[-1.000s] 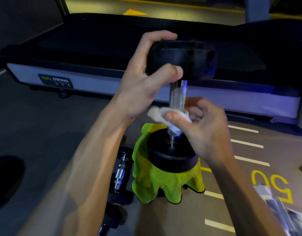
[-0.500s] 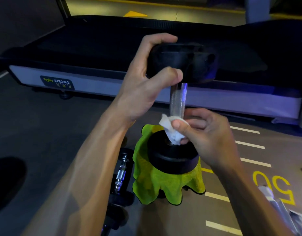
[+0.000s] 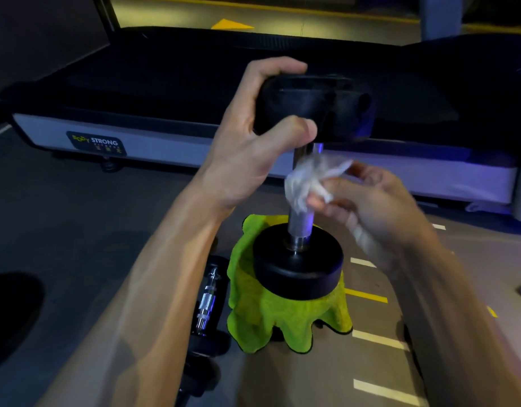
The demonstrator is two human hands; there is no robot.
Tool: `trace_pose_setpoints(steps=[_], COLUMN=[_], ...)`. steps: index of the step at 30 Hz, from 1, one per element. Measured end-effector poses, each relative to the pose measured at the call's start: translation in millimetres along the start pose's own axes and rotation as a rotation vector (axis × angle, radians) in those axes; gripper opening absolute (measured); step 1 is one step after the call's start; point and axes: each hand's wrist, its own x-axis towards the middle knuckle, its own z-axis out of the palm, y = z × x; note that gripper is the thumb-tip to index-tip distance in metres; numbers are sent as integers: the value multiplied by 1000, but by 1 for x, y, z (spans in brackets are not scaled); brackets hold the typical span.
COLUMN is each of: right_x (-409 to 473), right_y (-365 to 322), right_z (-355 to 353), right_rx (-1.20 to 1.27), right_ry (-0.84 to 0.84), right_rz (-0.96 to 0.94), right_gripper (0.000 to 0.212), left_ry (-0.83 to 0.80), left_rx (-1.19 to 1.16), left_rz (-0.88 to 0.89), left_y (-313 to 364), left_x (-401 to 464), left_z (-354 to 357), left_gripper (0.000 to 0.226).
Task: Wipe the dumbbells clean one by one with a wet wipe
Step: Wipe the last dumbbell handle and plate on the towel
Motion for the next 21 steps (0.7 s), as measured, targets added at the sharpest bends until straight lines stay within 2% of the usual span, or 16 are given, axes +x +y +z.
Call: trace_pose_setpoints(steps=[2, 4, 8, 9, 12, 16, 19, 21], right_x=[3, -2, -16, -14, -3, -4, -16, -15], right_y=[-5, 4, 17, 13, -8, 2, 16, 10], right_z=[4, 5, -1, -2, 5, 10, 3, 1], right_rx=[59, 63, 40, 33, 88, 129, 34, -11], right_ry=[4, 4, -15, -24, -7, 51, 7, -17], right_rz=[-50, -23, 117, 114, 49, 71, 207, 215], right_gripper=[19, 20, 49, 48, 16, 20, 29, 31], left_ry=[-3, 8, 17, 10, -16, 3, 11, -8], left_rx=[1, -15, -10, -3, 6, 2, -2, 8], left_rz=[-1, -12, -6, -2, 1, -10, -11, 3], left_y=[0, -1, -1, -1, 1, 0, 0, 1], left_x=[1, 1, -2, -2, -1, 0, -2, -3], left_z=[1, 0, -2, -2, 0, -1, -3, -3], left_gripper=[55, 54, 53, 53, 55, 53, 52, 53])
